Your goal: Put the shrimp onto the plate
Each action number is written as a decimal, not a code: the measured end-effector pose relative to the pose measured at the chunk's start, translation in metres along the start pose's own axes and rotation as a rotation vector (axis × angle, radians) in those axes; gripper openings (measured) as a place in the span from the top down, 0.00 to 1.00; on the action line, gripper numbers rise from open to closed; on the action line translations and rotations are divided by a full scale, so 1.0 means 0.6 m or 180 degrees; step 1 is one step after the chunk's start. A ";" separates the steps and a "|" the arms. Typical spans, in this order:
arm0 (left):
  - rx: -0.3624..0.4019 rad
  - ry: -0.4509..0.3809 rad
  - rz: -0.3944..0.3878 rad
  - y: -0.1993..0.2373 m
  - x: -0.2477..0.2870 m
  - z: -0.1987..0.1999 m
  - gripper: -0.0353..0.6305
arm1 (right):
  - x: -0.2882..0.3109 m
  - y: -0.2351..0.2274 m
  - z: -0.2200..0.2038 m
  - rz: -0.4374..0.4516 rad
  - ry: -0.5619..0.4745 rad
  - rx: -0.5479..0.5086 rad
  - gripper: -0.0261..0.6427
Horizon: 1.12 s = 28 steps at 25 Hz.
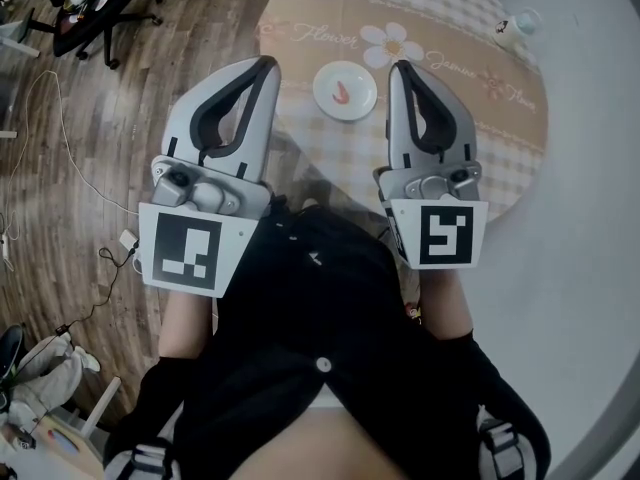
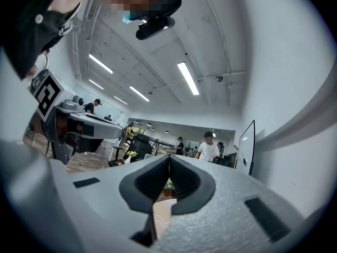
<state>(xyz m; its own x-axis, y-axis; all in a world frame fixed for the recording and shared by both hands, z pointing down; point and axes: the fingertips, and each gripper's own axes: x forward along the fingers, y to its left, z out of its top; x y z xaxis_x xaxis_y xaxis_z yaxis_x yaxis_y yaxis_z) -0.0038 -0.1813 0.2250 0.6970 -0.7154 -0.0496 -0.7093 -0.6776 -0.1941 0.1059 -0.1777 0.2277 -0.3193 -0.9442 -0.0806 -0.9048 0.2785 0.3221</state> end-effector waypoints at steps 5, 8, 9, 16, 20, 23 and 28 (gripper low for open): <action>-0.0006 0.0015 -0.0006 -0.002 0.000 -0.003 0.94 | 0.002 0.001 -0.003 0.0006 0.0004 0.0057 0.96; -0.0018 0.0019 -0.0005 -0.001 0.001 -0.004 0.94 | 0.004 0.001 -0.004 0.0003 0.0008 0.0091 0.96; -0.0019 0.0021 -0.0006 -0.001 0.001 -0.005 0.94 | 0.004 0.001 -0.005 0.0003 0.0012 0.0096 0.96; -0.0038 0.0018 0.0005 0.002 0.000 -0.008 0.94 | 0.007 0.006 -0.007 0.0029 0.0032 0.0087 0.96; -0.0038 0.0015 0.0005 0.004 0.000 -0.011 0.94 | 0.009 0.007 -0.011 0.0031 0.0046 0.0086 0.96; -0.0039 0.0027 0.0005 0.004 -0.001 -0.013 0.94 | 0.010 0.008 -0.013 0.0030 0.0053 0.0089 0.96; -0.0038 0.0049 -0.0001 0.007 -0.003 -0.014 0.94 | 0.012 0.008 -0.013 0.0021 0.0079 0.0086 0.96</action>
<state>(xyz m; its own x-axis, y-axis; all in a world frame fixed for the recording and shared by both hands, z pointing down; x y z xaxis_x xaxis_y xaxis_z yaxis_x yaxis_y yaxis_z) -0.0092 -0.1844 0.2328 0.6955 -0.7177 -0.0345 -0.7104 -0.6797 -0.1825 0.1015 -0.1849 0.2362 -0.3185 -0.9463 -0.0550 -0.9101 0.2891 0.2968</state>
